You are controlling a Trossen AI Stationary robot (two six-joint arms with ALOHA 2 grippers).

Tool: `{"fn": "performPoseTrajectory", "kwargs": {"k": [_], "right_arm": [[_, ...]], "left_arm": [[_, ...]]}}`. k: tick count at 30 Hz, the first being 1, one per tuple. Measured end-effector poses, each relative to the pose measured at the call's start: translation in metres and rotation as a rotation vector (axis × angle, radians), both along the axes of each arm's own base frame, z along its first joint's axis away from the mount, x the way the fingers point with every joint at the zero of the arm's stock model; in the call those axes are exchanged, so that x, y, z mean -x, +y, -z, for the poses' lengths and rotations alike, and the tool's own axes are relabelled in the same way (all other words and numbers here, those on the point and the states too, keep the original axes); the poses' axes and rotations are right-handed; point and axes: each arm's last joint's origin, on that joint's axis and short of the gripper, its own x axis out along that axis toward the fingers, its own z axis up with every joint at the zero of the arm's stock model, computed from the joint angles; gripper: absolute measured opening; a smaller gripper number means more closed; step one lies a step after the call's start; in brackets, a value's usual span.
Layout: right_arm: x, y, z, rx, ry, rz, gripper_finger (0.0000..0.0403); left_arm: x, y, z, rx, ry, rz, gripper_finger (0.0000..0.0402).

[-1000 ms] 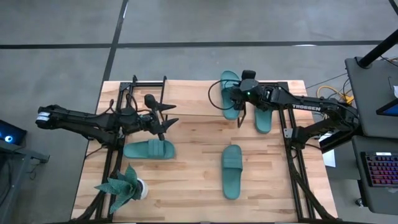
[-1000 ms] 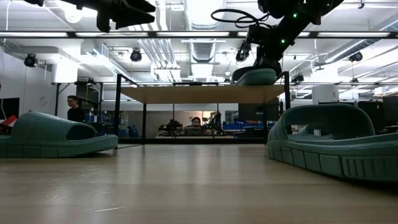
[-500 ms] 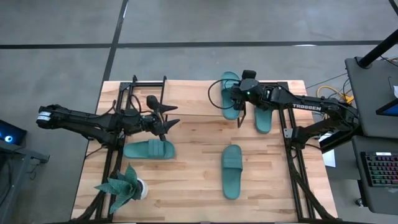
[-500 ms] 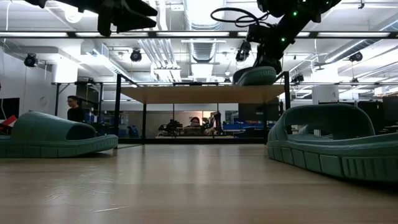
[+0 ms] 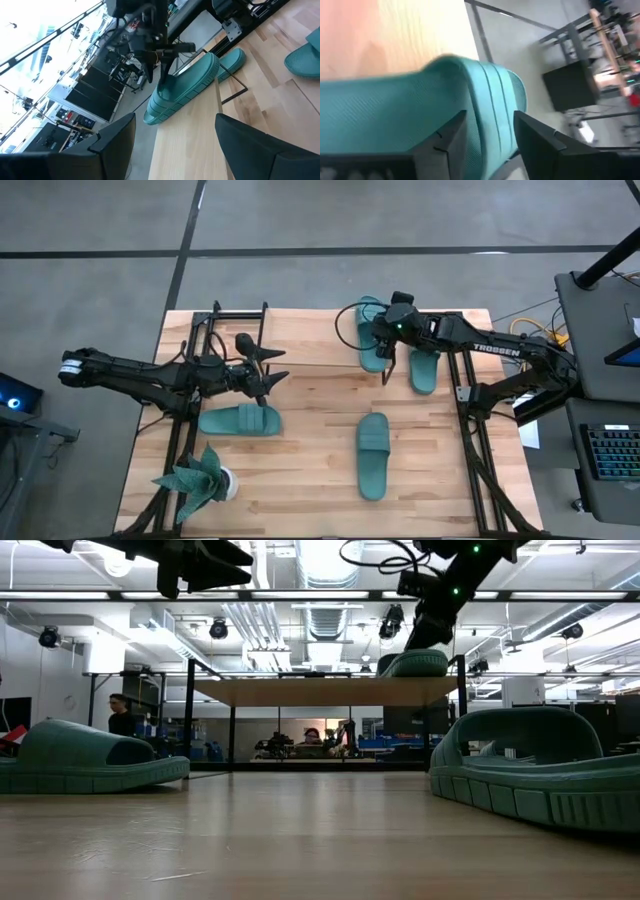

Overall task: Pick and place slides into the shelf
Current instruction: Put the green slide on the shelf

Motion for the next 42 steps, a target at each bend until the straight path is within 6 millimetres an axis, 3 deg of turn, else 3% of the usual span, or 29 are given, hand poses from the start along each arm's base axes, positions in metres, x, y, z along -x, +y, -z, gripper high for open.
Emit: {"fn": "performPoseTrajectory", "kwargs": {"k": [7,10,17,22,27,31,42], "right_arm": [[0.002,0.008,-0.035,-0.140,-0.108,0.065,0.0173],[0.003,0.020,-0.043,-0.210,-0.098,0.060,0.0173],[-0.006,0.066,-0.039,-0.153,-0.007,-0.103,0.0161],[-0.006,0.079,-0.025,-0.064,0.066,-0.093,0.0149],[-0.004,0.075,-0.011,0.120,0.131,0.025,0.0144],[-0.007,0.066,0.000,0.212,0.181,0.008,0.0145],[-0.010,0.032,0.013,0.230,0.210,-0.022,0.0144]], "left_arm": [[0.000,0.000,0.000,-0.002,0.001,-0.012,0.0257],[0.001,0.001,0.000,-0.003,0.001,-0.030,0.0257],[0.002,0.001,0.004,-0.006,0.014,-0.051,0.0257],[0.002,0.002,0.004,-0.003,0.012,-0.052,0.0257],[0.002,0.002,0.004,-0.015,0.016,-0.052,0.0257],[0.002,0.002,0.003,-0.020,0.015,-0.052,0.0257],[0.003,0.003,0.003,-0.025,0.018,-0.090,0.0257]]}}
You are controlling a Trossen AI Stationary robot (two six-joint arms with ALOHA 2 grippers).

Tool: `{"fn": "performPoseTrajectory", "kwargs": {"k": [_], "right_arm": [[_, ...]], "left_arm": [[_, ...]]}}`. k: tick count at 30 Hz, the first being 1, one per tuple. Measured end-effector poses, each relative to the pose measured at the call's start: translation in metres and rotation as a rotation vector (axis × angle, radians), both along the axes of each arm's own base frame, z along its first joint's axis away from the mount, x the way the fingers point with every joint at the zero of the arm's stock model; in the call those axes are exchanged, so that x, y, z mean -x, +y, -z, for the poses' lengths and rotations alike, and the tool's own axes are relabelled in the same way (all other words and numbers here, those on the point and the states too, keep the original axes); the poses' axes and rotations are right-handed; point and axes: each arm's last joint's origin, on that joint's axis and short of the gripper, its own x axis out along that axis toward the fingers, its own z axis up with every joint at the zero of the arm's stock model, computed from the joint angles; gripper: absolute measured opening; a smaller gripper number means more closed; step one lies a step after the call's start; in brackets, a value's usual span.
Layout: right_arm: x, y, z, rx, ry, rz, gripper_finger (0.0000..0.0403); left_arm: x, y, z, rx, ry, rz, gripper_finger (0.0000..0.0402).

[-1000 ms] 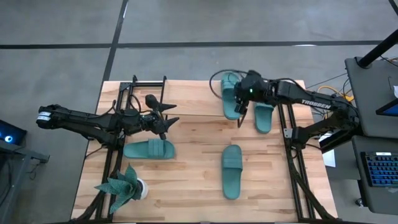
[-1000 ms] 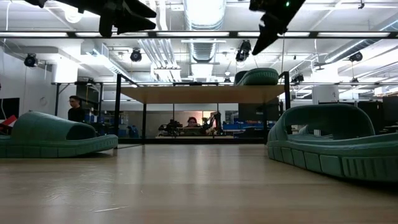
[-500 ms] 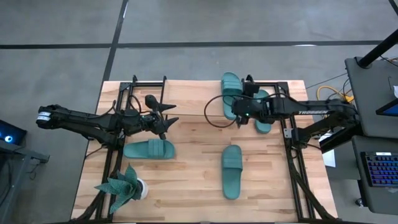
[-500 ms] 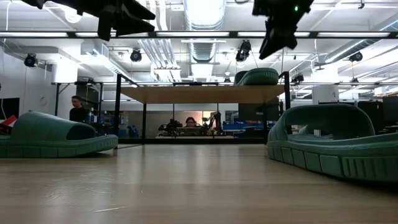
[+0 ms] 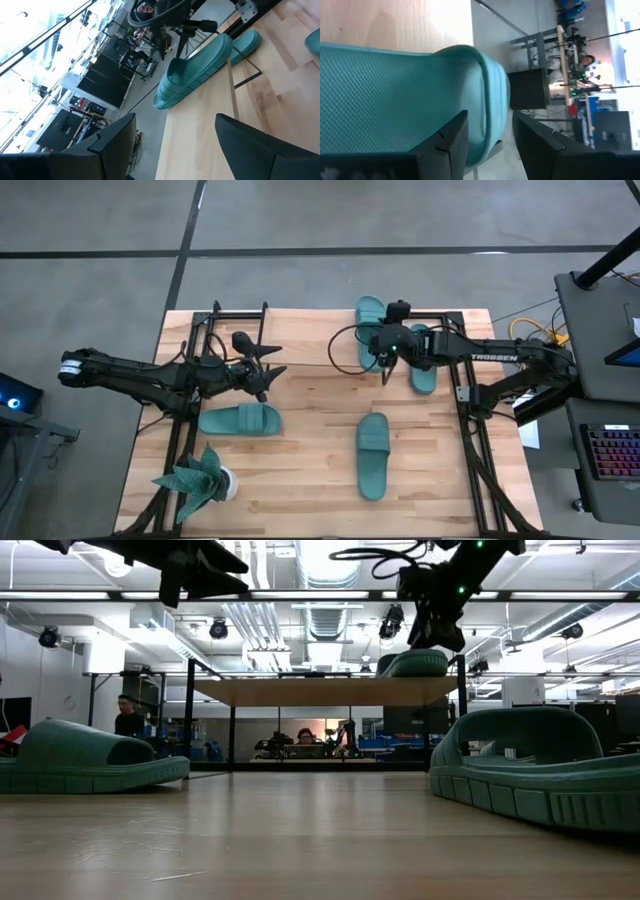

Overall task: Pick and place slides into the shelf
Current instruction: Put the green slide on the shelf

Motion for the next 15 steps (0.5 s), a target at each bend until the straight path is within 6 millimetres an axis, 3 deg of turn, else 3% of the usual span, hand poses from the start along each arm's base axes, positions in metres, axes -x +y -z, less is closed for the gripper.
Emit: {"fn": "performPoseTrajectory", "kwargs": {"k": [8,15], "right_arm": [[-0.001,-0.022,0.005,-0.016,-0.012,0.045,0.0137],[-0.005,-0.026,0.009,-0.036,0.008,-0.003,0.0115]], "left_arm": [[0.000,0.000,0.000,0.000,0.003,0.000,0.0257],[0.000,0.000,0.001,0.000,0.003,0.000,0.0257]]}}
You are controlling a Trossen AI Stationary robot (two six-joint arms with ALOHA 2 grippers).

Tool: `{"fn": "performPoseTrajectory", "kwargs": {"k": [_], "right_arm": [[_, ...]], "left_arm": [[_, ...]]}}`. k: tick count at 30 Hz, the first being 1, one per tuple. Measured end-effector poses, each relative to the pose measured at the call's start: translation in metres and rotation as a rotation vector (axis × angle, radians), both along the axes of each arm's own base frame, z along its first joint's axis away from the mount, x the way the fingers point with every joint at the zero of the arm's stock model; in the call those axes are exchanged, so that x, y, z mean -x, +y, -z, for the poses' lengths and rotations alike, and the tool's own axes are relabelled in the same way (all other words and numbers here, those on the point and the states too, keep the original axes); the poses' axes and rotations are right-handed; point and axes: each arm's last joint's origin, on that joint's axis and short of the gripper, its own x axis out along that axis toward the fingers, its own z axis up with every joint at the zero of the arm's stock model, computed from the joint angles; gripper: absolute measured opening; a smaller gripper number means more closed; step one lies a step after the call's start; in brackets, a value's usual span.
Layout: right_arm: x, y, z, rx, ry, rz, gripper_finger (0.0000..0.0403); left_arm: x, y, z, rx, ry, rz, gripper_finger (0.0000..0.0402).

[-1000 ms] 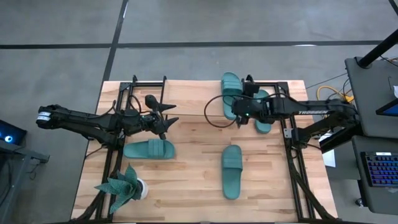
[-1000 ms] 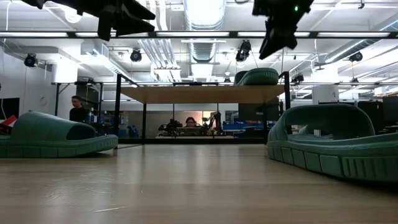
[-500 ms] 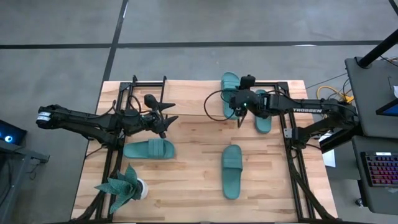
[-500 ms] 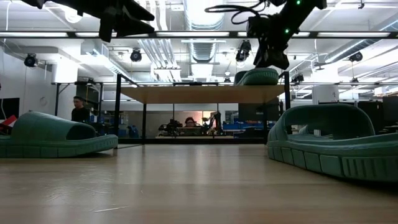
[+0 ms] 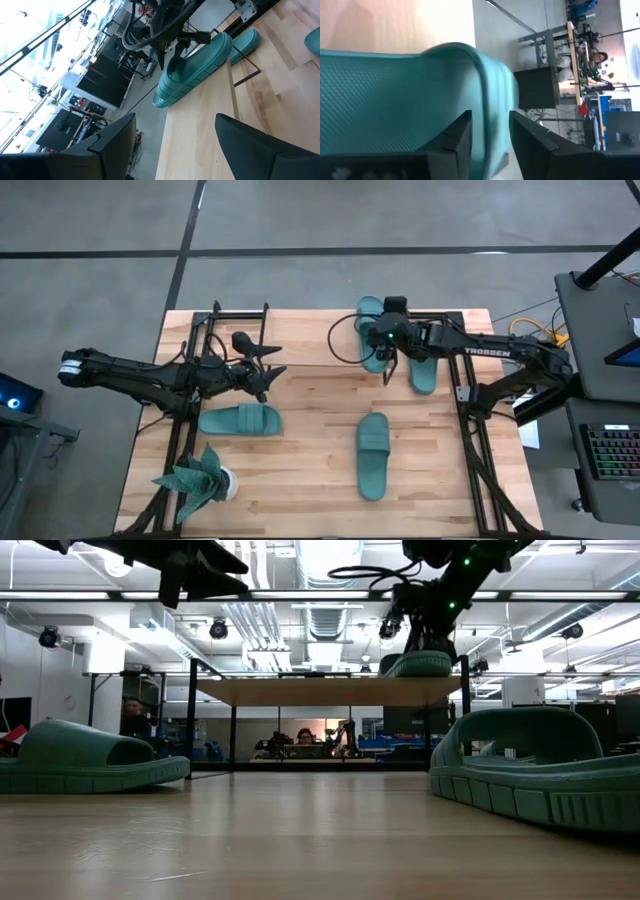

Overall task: Pick and place slides into the shelf
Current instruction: Put the green slide on the shelf

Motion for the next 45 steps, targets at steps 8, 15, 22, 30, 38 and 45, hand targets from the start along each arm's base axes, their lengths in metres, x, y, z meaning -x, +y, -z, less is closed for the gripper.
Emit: {"fn": "performPoseTrajectory", "kwargs": {"k": [8,15,22,30,38,45], "right_arm": [[-0.008,-0.003,0.007,0.011,0.048,-0.017,0.0021],[-0.012,-0.005,-0.002,0.035,0.046,-0.005,0.0014],[-0.016,-0.007,-0.018,0.060,0.005,-0.009,0.0014],[-0.011,-0.020,-0.017,0.053,0.023,0.004,0.0013],[-0.007,-0.033,-0.013,-0.024,-0.018,-0.003,0.0013],[-0.012,-0.036,-0.004,-0.038,0.002,0.002,0.0013]], "left_arm": [[0.000,0.000,0.000,0.000,0.000,-0.001,0.0257],[0.000,0.000,0.000,0.000,0.002,-0.003,0.0257],[0.000,0.000,0.000,0.000,0.002,-0.003,0.0257],[0.000,0.000,0.001,0.000,0.003,-0.003,0.0257],[0.000,0.000,0.001,0.000,0.004,-0.003,0.0257],[0.000,0.000,0.001,0.001,0.004,-0.003,0.0257]]}}
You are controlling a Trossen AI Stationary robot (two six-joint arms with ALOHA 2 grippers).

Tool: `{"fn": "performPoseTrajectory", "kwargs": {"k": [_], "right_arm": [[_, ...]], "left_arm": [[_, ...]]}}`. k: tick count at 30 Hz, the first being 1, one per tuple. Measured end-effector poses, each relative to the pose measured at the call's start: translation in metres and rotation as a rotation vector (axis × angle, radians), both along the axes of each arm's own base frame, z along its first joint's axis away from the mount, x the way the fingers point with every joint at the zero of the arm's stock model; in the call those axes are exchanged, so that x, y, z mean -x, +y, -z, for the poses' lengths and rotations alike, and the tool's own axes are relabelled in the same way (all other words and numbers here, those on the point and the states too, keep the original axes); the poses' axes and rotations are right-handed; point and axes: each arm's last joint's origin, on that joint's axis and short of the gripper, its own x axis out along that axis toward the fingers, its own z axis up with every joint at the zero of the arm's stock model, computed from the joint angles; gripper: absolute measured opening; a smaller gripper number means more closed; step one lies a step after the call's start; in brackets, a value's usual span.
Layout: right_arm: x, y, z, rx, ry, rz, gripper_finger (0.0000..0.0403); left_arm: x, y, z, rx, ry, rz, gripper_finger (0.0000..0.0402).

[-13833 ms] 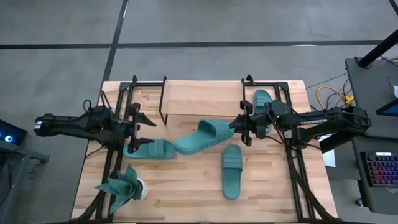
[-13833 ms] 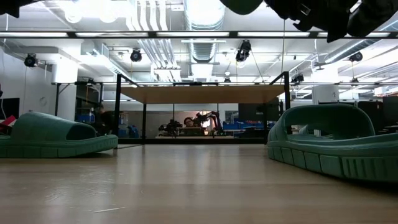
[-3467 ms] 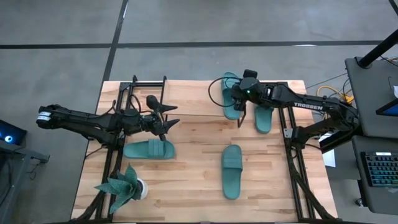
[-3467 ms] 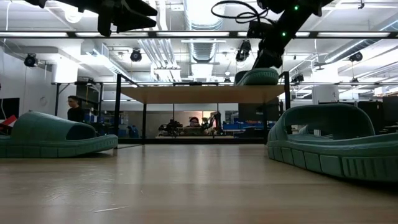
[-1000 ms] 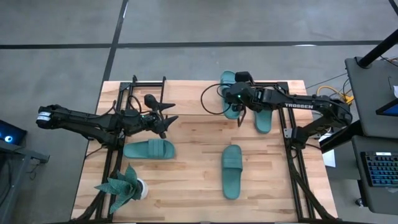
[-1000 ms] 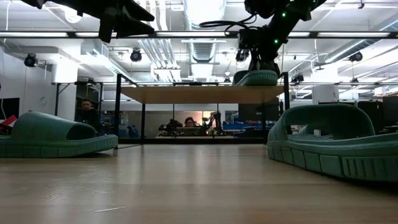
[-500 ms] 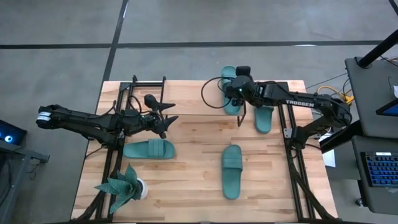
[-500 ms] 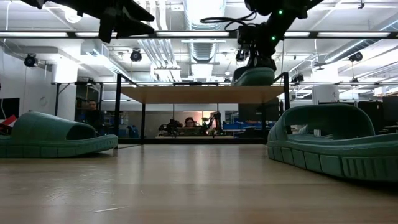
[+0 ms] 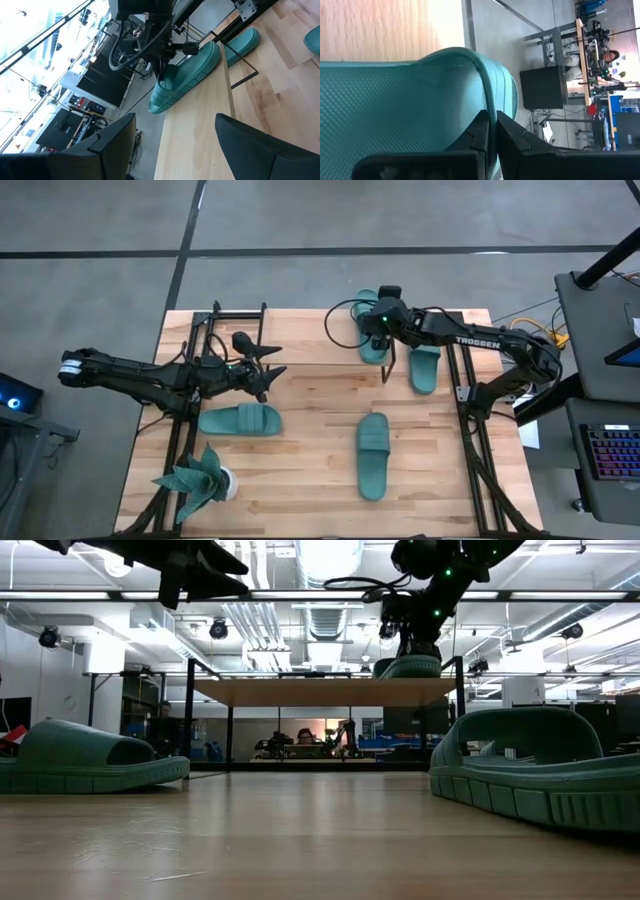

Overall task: Pick and place slides into the shelf
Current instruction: Put the green slide on the shelf

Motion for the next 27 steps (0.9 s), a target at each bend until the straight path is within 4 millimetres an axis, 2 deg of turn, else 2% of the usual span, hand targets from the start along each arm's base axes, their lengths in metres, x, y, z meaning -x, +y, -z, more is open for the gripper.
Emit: {"fn": "performPoseTrajectory", "kwargs": {"k": [7,12,20,27], "right_arm": [[-0.001,-0.001,0.001,-0.012,-0.011,0.016,0.0023],[0.004,0.002,-0.005,-0.021,-0.039,0.024,0.0064],[0.005,0.004,-0.004,-0.066,-0.064,0.066,0.0139],[0.001,0.012,-0.020,-0.087,-0.093,0.064,0.0169]], "left_arm": [[0.000,0.000,0.001,0.000,0.005,0.000,0.0257],[0.000,0.000,0.002,-0.001,0.017,0.000,0.0257],[0.000,0.000,0.002,-0.002,0.022,0.000,0.0257],[0.000,0.000,0.002,-0.002,0.021,0.000,0.0257]]}}
